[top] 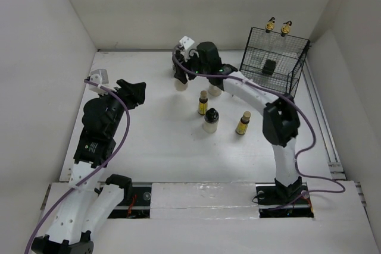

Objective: Organize the condiment bottles

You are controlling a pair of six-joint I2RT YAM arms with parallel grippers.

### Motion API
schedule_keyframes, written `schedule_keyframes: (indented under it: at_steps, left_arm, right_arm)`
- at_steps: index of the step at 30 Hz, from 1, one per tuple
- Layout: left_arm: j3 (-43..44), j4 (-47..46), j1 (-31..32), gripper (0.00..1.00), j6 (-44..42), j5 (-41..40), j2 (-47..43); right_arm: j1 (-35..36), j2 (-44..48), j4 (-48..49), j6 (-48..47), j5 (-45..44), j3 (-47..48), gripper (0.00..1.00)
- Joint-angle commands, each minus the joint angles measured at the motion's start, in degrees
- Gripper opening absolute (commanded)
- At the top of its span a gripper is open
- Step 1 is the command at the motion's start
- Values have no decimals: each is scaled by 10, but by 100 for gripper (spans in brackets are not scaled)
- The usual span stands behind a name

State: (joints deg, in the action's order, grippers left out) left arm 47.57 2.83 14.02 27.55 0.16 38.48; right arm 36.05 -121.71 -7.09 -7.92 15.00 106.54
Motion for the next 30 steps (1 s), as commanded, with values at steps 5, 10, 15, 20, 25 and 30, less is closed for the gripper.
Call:
schedule_keyframes:
  at_steps: [5, 10, 15, 20, 25, 30]
  left_arm:
    - [3, -22, -3, 59, -3, -7, -9]
    - [3, -22, -3, 62, -3, -2, -9]
    - [3, -17, -3, 62, -3, -2, -9]
    - [3, -22, -3, 63, -3, -2, -9]
    - [3, -22, -3, 63, -3, -2, -9]
    - [3, -22, -3, 63, -3, 4, -9]
  right_arm:
    - [-92, 282, 199, 26, 14, -132, 41]
    - [-186, 345, 205, 56, 6, -214, 40]
    - [-271, 358, 212, 68, 6, -241, 39]
    - [-311, 347, 200, 68, 19, -234, 39]
    - [-333, 319, 194, 68, 24, -229, 39]
    - [-345, 293, 194, 68, -1, -223, 38]
